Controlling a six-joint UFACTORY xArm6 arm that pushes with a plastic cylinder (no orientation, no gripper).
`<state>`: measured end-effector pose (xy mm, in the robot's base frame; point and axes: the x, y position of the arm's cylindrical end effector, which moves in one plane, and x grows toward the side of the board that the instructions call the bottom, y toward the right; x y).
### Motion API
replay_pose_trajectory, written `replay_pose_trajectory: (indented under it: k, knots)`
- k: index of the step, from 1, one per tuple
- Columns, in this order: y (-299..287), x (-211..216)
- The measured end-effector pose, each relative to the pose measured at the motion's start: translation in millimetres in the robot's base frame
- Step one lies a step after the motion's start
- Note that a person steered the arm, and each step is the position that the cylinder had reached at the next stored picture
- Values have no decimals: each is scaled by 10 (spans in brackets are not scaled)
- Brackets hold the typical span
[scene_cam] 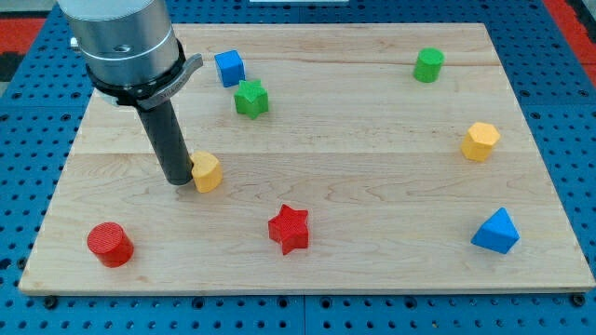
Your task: Push the yellow heart slightly right
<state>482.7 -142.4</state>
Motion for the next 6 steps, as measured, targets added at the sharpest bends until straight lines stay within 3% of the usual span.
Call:
replay_pose_trajectory:
  k: [1,2,6]
  knots:
    - [-267,95]
    - [-246,539]
    - [-31,174]
